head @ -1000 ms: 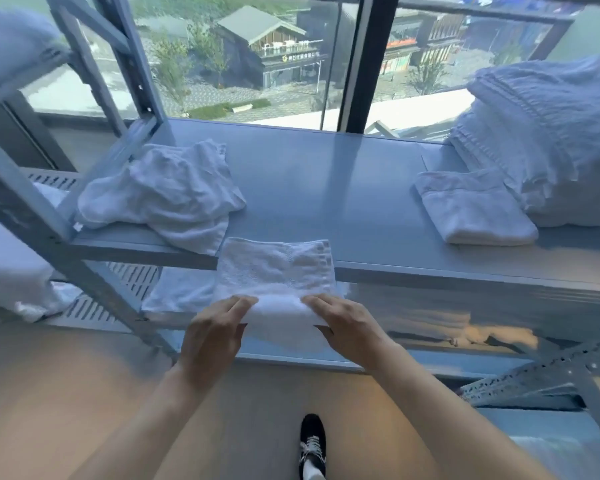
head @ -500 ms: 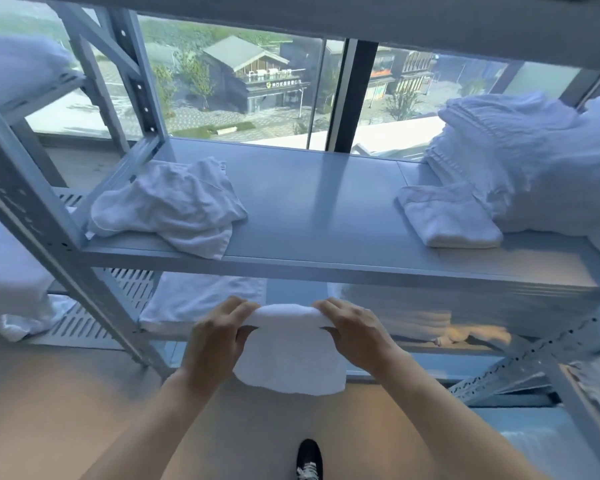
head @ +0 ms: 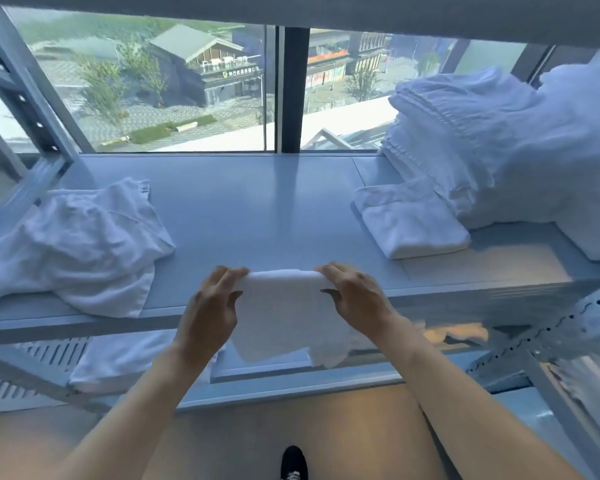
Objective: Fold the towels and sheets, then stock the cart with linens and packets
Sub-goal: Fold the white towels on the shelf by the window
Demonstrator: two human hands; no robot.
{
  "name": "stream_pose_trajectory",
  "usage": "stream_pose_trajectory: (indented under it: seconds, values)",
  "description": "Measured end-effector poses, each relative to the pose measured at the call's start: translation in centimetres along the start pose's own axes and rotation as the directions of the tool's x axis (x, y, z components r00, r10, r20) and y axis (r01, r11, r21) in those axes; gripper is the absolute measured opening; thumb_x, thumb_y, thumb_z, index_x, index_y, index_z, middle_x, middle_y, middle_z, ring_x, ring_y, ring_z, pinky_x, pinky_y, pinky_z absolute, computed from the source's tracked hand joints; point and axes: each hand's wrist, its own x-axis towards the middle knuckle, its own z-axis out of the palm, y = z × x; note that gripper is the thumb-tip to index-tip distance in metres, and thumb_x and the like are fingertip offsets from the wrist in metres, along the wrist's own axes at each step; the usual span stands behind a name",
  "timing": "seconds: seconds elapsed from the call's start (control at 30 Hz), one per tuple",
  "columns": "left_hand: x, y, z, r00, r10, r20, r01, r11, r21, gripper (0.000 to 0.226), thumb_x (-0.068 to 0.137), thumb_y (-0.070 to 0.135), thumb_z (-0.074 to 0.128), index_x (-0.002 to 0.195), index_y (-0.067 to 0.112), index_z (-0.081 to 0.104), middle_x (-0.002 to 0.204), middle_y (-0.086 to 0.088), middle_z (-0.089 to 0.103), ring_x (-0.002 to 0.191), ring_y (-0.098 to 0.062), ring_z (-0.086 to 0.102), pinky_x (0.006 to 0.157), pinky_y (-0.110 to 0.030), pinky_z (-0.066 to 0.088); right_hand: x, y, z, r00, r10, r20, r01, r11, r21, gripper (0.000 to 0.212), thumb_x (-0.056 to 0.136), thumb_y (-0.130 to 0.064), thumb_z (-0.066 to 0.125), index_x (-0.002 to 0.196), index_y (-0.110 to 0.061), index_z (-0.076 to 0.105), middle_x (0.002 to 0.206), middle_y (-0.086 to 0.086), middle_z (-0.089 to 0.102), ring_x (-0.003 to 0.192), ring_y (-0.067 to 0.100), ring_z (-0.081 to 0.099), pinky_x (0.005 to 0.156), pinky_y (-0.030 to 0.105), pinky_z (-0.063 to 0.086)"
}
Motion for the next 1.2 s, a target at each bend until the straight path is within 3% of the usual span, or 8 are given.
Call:
stream_pose_trajectory:
  seconds: [0.2,0.37,0.53,0.67,0.83,0.93,1.07,1.2]
  values:
    - [8.1,-2.6,1.5,0.996,-0.086,-0.004,0.086,0.996,0.015,0.045,0.086,-0.014,0.061,0.124,0.009,0.069,0.118,-0.007,0.070,0.111,-0.029,0.064,0.094,-0.028,0.046,8.4,3.8,0.3,0.998,-0.046,0.038,0.046,0.999,0.010,0.029,0.091,-0.009,0.065,0.119,-0.017,0.065,0.104,0.002,0.066,0.096,0.032,0.061,0.074,0.039,0.049]
    - [12.4,-4.1,1.5,0.993,-0.098,-0.060,0.101,0.994,0.040,0.044,0.089,-0.012,0.058,0.126,0.008,0.068,0.120,-0.010,0.069,0.113,-0.031,0.063,0.096,-0.036,0.050,15.0,5.2,1.0,0.998,-0.054,-0.022,0.054,0.999,-0.006,0.033,0.091,-0.006,0.062,0.122,-0.016,0.063,0.111,0.003,0.067,0.105,0.033,0.061,0.079,0.045,0.053]
    - [13.5,-6.4,1.4,0.988,-0.075,-0.137,0.102,0.975,0.197,0.056,0.083,-0.022,0.056,0.129,0.009,0.066,0.127,-0.011,0.065,0.116,-0.034,0.059,0.096,-0.041,0.051,17.5,5.7,1.8,0.990,0.020,-0.137,-0.020,1.000,0.003,0.049,0.090,0.004,0.061,0.138,-0.009,0.058,0.141,0.008,0.059,0.125,0.031,0.053,0.105,0.043,0.046]
    - [12.7,-7.6,2.6,0.998,-0.006,0.067,-0.008,0.980,0.199,0.064,0.077,-0.026,0.053,0.124,0.014,0.070,0.135,-0.005,0.063,0.119,-0.031,0.060,0.094,-0.039,0.053,15.2,4.9,3.9,0.999,-0.042,-0.031,0.044,0.997,0.070,0.038,0.092,-0.006,0.068,0.130,-0.008,0.065,0.139,0.007,0.061,0.125,0.031,0.057,0.103,0.045,0.048]
    - [11.5,-9.3,3.4,0.922,-0.032,0.385,-0.039,0.983,0.177,0.072,0.078,-0.019,0.050,0.138,0.018,0.065,0.153,-0.009,0.051,0.144,-0.033,0.045,0.116,-0.048,0.038,11.6,3.1,7.6,0.978,-0.083,0.191,0.052,0.985,0.163,0.037,0.095,-0.018,0.066,0.132,-0.015,0.065,0.146,0.004,0.057,0.132,0.030,0.052,0.110,0.039,0.038]
    - [10.5,-9.1,3.1,0.934,-0.061,0.351,-0.014,0.978,0.206,0.063,0.082,-0.009,0.062,0.137,0.022,0.066,0.145,-0.006,0.059,0.132,-0.033,0.055,0.104,-0.047,0.049,11.5,4.1,8.4,0.971,-0.030,0.236,0.014,0.997,0.069,0.050,0.096,-0.010,0.055,0.142,-0.029,0.058,0.159,-0.004,0.044,0.148,0.021,0.037,0.121,0.046,0.025]
    - [9.1,-6.9,2.7,0.939,0.003,0.344,-0.095,0.964,0.250,0.038,0.079,0.022,0.082,0.117,0.025,0.076,0.101,0.000,0.072,0.096,-0.031,0.067,0.076,-0.043,0.053,12.4,5.4,7.0,0.982,0.104,0.158,-0.084,0.988,-0.127,0.048,0.100,-0.005,0.045,0.140,-0.028,0.060,0.159,-0.003,0.044,0.150,0.021,0.035,0.120,0.048,0.021]
    - [7.3,-5.2,2.9,0.931,0.106,0.350,-0.192,0.956,0.221,0.031,0.074,0.025,0.084,0.104,0.025,0.075,0.087,0.000,0.062,0.081,-0.029,0.065,0.067,-0.037,0.051,9.7,3.1,6.1,0.993,0.058,0.099,-0.059,0.998,0.006,0.036,0.098,-0.024,0.059,0.133,-0.021,0.065,0.150,-0.002,0.055,0.144,0.021,0.043,0.117,0.046,0.030]
